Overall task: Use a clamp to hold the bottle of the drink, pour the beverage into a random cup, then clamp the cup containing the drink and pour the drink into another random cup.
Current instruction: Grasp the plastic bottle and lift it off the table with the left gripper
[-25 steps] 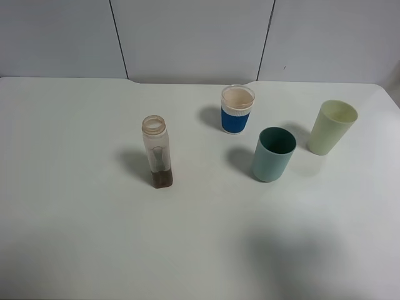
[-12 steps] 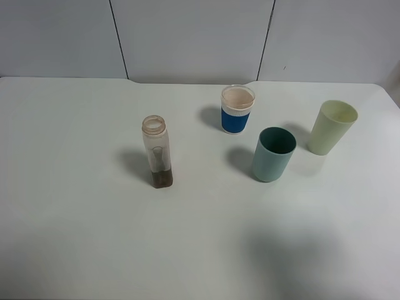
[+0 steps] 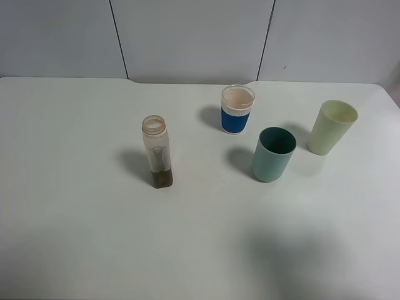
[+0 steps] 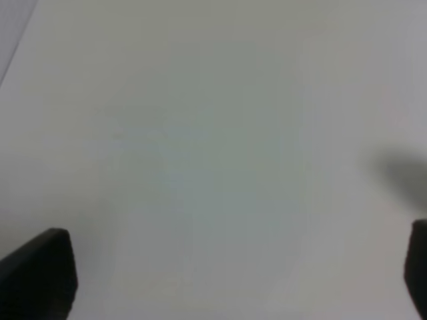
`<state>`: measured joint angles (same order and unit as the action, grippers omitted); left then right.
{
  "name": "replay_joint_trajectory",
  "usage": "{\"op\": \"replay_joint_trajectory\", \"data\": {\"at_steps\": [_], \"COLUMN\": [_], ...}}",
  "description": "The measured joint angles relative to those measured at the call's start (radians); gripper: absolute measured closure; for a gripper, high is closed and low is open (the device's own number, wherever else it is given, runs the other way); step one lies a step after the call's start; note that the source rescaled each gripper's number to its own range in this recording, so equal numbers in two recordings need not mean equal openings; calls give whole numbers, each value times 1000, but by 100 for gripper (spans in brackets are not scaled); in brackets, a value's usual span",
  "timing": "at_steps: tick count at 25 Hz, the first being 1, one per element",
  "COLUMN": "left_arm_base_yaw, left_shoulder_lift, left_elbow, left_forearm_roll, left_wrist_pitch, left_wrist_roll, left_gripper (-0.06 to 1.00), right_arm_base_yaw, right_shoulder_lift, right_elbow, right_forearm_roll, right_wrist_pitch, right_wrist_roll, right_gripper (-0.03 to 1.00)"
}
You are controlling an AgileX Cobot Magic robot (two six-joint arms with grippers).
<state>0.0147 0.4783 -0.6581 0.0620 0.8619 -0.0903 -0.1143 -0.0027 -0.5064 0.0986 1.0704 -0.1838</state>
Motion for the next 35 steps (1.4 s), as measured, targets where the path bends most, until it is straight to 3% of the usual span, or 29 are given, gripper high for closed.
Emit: {"op": "replay_joint_trajectory", "data": {"at_steps": [10,15,21,25,30,35], "left_arm_base_yaw": [0,-15,-159,-276,-393,-476], "left_shoulder_lift": [347,472,571,625,678,685], "left_elbow": [-52,-52,-53,-53,-26,101], "left_forearm_roll": [-151,-168,-168,-169,-189,-300], "left_wrist_pitch": [2,53,73,46,-74,-228], "left_wrist_roll": [226,320,335,284,214,196], "left_gripper": [-6,-6,-6,-6,-6,-6], "right_arm_base_yaw": [0,0,0,0,0,0], "right_shoulder_lift": [0,0,0,0,0,0], "right_elbow": [0,0,0,0,0,0], "right_forearm_roll": [0,0,0,0,0,0], "right_wrist_pitch": [0,0,0,0,0,0], "right_wrist_roll": [0,0,0,0,0,0], "right_gripper": [16,16,16,16,16,16]}}
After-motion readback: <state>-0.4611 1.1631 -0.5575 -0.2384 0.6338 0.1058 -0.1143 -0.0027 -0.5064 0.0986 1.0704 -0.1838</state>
